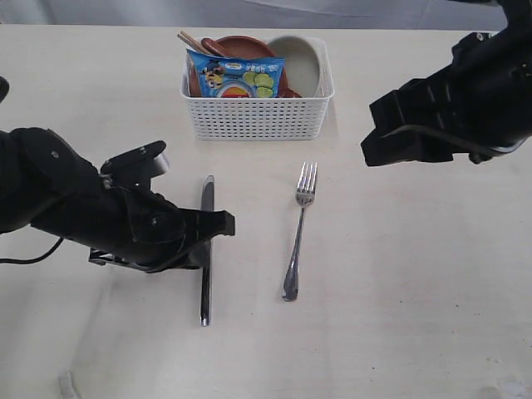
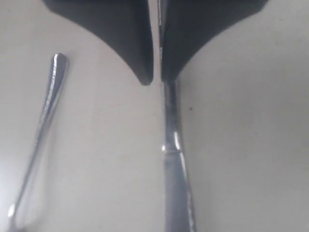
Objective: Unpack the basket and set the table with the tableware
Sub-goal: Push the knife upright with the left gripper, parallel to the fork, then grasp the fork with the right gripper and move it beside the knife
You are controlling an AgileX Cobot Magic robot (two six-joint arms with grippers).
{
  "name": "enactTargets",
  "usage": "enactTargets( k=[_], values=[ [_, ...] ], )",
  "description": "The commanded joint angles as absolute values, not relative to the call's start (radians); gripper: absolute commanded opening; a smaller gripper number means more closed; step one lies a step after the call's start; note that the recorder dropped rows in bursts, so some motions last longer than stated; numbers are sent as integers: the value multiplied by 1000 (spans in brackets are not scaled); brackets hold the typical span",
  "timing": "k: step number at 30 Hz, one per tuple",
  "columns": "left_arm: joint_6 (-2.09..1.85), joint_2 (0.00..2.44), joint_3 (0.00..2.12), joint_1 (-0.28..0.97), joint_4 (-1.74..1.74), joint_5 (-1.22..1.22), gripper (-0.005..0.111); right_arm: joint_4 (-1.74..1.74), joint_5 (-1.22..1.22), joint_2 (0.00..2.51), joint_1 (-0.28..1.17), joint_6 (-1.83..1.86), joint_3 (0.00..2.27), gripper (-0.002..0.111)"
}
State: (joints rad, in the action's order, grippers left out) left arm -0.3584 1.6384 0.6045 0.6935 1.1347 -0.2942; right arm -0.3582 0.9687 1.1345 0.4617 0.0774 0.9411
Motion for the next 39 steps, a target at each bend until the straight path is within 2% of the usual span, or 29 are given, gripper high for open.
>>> enactTargets(
  k=[1, 4, 11, 15, 20, 27, 33, 39],
  values=[
    [-377, 1543, 600, 697, 1129, -286, 28, -345, 977, 1132, 455, 62, 940, 45],
    [-377, 1485, 600, 697, 1104, -277, 37, -327, 977, 1142, 455, 31, 940, 45],
    [-369, 1333, 600, 697, 1022, -259, 37, -388, 908, 1272, 458, 0, 874, 45],
    [-369, 1230, 600, 642, 970, -270, 37, -447, 814, 1363, 492, 26, 841, 45],
    [-369, 1077, 600, 506, 918, -304, 37, -444, 682, 1513, 585, 12, 836, 45],
    [-326, 911, 600, 265, 687, -466, 36, -456, 576, 1739, 586, 0, 838, 45],
    [-324, 828, 600, 79, 558, -545, 36, -530, 505, 1822, 586, 25, 838, 45],
    [-326, 808, 600, -37, 493, -558, 36, -574, 464, 1830, 586, 53, 844, 45]
  ],
)
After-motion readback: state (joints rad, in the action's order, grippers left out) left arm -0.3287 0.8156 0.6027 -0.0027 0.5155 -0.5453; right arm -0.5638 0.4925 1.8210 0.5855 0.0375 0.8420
